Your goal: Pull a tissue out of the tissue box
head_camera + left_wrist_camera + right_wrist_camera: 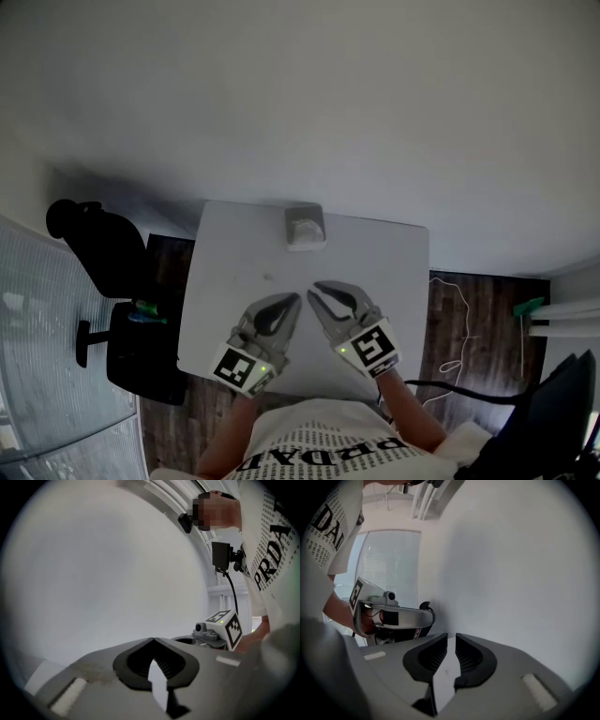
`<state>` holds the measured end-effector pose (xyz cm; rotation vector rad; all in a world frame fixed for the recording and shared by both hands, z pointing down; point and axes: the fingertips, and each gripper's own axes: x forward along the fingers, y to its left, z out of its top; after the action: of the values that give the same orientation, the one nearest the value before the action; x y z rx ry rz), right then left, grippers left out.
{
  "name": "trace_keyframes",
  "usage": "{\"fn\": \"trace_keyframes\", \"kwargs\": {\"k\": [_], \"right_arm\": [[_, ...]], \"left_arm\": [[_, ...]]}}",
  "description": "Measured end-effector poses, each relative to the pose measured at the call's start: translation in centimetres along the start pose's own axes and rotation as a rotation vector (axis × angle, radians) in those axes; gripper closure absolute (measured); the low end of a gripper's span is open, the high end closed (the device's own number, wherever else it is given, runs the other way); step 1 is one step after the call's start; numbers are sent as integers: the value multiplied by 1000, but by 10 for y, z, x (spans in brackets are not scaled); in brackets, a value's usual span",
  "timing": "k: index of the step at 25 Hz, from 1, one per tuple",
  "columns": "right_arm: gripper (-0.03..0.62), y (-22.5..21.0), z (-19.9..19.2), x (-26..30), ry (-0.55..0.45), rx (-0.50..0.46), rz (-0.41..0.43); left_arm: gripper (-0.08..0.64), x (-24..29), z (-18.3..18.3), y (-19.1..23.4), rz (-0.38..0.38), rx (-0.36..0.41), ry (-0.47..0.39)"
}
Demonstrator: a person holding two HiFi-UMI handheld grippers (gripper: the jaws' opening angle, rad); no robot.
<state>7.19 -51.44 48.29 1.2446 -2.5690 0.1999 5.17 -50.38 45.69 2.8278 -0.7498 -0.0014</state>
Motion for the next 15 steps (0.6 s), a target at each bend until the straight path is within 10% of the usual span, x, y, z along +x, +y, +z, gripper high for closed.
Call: {"fn": "trace_keyframes", "kwargs": {"k": [15], "right_arm": [[512, -40, -54, 72, 87, 35, -28]], "left_arm": [[565, 38, -49, 64, -1, -68, 68]]}}
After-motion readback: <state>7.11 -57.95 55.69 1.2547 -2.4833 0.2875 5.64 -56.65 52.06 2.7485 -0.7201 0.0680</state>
